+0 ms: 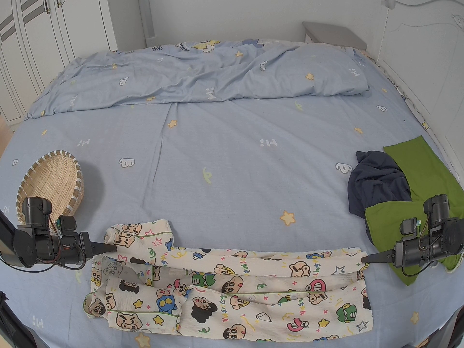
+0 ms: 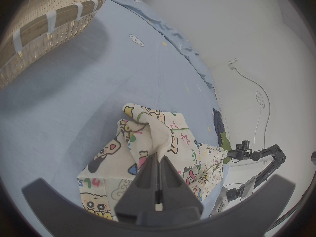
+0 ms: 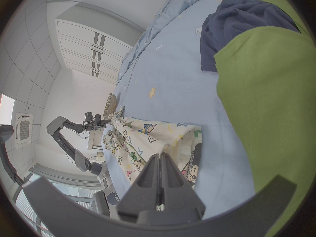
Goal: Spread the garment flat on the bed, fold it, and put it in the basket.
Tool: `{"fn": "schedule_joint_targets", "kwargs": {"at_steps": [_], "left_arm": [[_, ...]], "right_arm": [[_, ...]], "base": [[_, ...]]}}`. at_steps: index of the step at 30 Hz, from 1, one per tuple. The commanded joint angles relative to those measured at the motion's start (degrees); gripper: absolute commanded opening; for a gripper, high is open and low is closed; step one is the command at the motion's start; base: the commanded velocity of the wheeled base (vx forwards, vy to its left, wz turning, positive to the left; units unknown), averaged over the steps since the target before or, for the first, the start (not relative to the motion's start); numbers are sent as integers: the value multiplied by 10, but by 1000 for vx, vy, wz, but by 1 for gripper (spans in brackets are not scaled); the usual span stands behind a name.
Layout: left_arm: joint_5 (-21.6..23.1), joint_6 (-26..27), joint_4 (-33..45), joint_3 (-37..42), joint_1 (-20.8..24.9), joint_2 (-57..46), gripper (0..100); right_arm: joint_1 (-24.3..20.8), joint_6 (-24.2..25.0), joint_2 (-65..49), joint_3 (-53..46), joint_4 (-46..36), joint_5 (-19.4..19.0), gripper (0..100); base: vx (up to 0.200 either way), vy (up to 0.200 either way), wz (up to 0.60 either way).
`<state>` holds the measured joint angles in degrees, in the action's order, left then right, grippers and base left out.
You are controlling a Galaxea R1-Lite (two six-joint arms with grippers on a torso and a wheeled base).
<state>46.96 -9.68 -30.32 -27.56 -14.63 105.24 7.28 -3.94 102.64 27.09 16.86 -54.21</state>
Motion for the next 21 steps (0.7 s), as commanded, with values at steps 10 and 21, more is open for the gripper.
{"fn": "schedule_joint_targets", "kwargs": {"at_steps": [10,21], "left_arm": [[-1,4,0,3,2,4,0],[-1,43,0,23,7,-1,100]], "right_arm": [[-1,-5,17,-10,17,-1,100],[1,-3,20,-6,18,-3,100]], "base": [[0,0,0],[0,0,0]]}}
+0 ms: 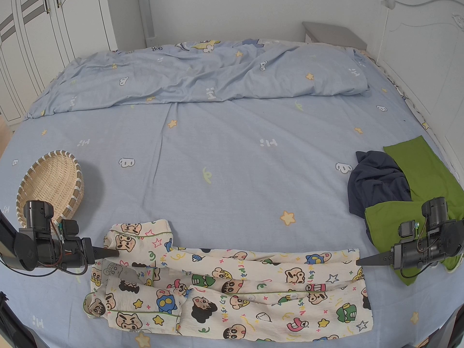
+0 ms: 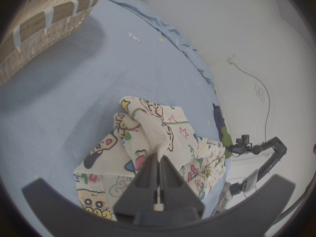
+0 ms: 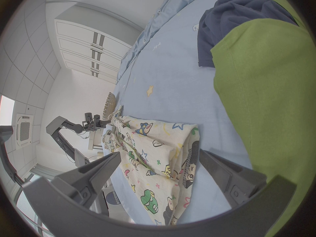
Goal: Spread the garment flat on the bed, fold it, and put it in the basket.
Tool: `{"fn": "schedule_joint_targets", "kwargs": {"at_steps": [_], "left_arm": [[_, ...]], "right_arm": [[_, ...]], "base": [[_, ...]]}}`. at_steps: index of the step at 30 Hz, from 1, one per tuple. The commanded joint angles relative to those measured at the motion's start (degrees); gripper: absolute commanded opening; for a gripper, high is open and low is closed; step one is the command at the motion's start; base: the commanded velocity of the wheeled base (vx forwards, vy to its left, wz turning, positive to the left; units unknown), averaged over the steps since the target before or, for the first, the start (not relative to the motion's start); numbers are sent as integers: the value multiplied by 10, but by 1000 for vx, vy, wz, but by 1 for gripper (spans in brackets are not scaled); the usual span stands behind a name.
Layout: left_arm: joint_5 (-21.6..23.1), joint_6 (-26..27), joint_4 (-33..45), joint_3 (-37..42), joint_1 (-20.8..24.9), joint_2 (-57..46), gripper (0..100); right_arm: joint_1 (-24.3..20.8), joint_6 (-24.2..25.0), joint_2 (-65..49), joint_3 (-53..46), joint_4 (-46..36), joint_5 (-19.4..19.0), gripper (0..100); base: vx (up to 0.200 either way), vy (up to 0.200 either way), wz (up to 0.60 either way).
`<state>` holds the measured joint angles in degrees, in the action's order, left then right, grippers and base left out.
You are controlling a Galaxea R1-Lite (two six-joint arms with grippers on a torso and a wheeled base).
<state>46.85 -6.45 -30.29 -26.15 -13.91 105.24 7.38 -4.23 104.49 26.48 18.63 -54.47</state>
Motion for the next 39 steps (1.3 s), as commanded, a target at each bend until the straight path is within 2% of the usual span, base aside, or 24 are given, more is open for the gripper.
{"fn": "schedule_joint_targets", "kwargs": {"at_steps": [1,9,13,14,15,17,19,20,22,25,28,30,34,35,37,39], "left_arm": [[0,37,1,12,-1,-1,100],[0,45,1,15,-5,-15,100],[-1,34,9,7,-19,-66,100],[-2,12,16,2,-27,-110,100],[-2,12,16,2,-27,-110,100],[-4,-10,51,-12,-27,-159,100],[-5,-12,98,-29,-24,-186,100],[-5,-12,98,-29,-24,-186,100],[-6,-11,196,-69,-26,-223,100],[-6,-9,277,-109,-24,-245,100],[-4,-9,305,-126,-18,-253,100],[1,-13,315,-150,21,-254,100],[-2,-23,287,-178,136,-225,100],[-2,-23,287,-178,136,-225,100],[-8,-53,236,-203,209,-179,100],[-16,-59,214,-210,232,-152,100]], "right_arm": [[-1,0,2,0,0,0,100],[-1,0,-2,1,-1,-1,100],[-1,1,-4,2,-1,-2,100],[-1,3,-10,4,-2,-2,100],[-1,3,-10,4,-2,-2,100],[0,5,-23,9,-3,-3,100],[2,6,-27,15,-5,-3,100],[2,6,-27,15,-5,-3,100],[2,12,-35,24,-5,-3,100],[-2,25,-54,34,-10,-2,100],[-3,34,-65,42,-16,-2,100],[-10,53,-93,63,-26,-1,100],[-16,77,-124,91,-32,2,100],[-16,77,-124,91,-32,2,100],[-30,83,-140,100,-32,9,100],[-31,83,-147,101,-32,11,100]], "base": [[0,0,0],[0,0,0],[0,0,0],[0,0,0],[0,0,0],[0,0,0],[0,0,0],[0,0,0],[0,0,0],[0,0,0],[0,0,0],[0,0,0],[0,0,0],[0,0,0],[0,0,0],[0,0,0]]}}
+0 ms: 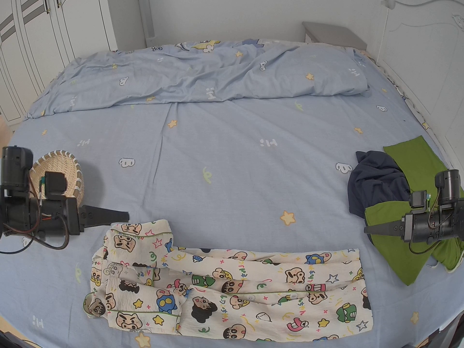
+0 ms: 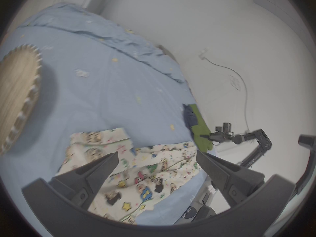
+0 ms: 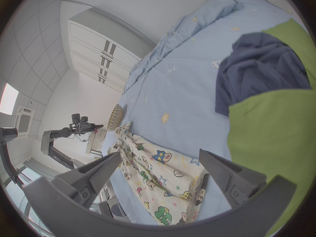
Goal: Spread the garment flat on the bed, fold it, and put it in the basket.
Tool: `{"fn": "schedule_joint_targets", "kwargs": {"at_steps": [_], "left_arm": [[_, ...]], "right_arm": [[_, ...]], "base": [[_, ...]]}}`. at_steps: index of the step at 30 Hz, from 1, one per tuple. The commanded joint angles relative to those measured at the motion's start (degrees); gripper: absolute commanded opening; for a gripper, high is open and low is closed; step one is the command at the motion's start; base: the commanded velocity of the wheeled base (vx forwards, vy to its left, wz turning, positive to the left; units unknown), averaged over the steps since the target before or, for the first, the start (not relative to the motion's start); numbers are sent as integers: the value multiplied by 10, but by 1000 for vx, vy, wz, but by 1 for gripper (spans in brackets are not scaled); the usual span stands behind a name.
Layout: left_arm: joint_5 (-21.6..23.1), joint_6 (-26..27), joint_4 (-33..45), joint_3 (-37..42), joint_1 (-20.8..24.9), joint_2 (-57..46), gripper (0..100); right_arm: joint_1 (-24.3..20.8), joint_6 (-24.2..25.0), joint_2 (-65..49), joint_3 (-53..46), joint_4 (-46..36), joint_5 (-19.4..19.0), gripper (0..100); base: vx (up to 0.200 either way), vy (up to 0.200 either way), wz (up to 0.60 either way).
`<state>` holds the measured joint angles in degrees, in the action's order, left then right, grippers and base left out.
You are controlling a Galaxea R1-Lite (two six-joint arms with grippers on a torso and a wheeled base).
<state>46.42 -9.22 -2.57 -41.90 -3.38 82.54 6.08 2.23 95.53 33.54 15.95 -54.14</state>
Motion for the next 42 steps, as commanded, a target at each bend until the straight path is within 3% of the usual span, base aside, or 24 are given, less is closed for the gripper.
{"fn": "schedule_joint_targets", "kwargs": {"at_steps": [1,6,11,20,30,42], "left_arm": [[-14,-32,-70,-55,133,83,100],[-72,-29,-148,-68,196,191,100],[-135,-19,-164,-56,232,234,100],[-143,-19,-169,-47,275,264,100],[-186,-18,-168,-50,271,264,100],[-187,-17,-126,-46,275,228,100]], "right_arm": [[-18,18,-59,30,-5,8,100],[-27,16,-90,13,-13,8,100],[-27,16,-118,10,-19,8,100],[-36,17,-148,11,-34,8,100],[-37,17,-150,11,-35,8,100],[-37,17,-153,11,-35,8,100]], "base": [[0,0,0],[0,0,0],[0,0,0],[0,0,0],[0,0,0],[0,0,0]]}}
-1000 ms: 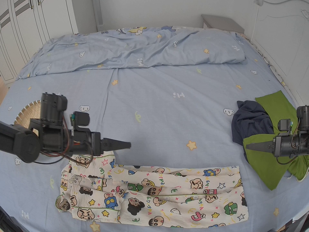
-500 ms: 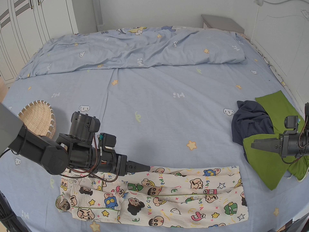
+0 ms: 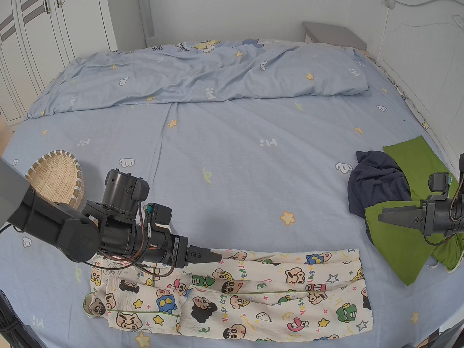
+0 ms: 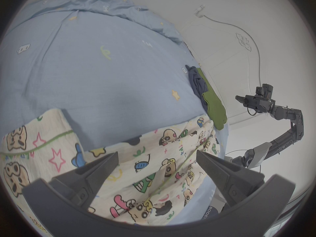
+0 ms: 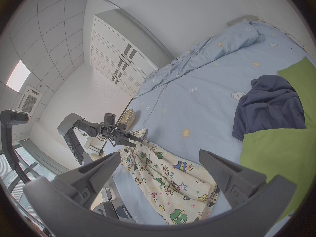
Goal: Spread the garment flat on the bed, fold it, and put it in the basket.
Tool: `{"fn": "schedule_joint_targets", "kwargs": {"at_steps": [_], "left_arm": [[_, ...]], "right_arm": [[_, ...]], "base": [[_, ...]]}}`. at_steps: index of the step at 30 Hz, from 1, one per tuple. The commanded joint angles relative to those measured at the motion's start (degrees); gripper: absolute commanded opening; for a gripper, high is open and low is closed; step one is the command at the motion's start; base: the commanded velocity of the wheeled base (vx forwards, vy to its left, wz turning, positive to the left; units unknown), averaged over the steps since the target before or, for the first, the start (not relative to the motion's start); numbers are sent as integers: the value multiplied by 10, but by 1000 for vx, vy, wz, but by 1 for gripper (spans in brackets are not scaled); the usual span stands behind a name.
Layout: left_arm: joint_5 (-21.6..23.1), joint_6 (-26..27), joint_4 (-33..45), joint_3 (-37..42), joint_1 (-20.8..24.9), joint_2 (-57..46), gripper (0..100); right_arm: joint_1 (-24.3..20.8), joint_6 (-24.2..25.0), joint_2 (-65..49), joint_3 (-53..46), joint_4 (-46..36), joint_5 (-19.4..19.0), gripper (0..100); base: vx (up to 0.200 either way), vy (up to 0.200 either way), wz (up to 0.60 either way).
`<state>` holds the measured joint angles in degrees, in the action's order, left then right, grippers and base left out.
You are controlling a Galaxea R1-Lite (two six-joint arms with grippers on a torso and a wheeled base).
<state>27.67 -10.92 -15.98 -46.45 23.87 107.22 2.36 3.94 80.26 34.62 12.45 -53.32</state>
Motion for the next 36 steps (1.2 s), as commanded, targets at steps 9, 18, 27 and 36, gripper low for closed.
{"fn": "schedule_joint_targets", "kwargs": {"at_steps": [9,18,27,36], "left_arm": [[-1,27,104,0,26,-54,100],[-19,27,104,29,57,-52,100],[-59,27,86,16,54,-64,100],[-58,23,69,2,27,-58,100]], "right_arm": [[4,0,-1,1,0,0,100],[6,0,-2,2,1,0,100],[1,0,-3,0,1,0,100],[1,0,-2,-1,0,0,100]], "base": [[0,0,0],[0,0,0],[0,0,0],[0,0,0]]}}
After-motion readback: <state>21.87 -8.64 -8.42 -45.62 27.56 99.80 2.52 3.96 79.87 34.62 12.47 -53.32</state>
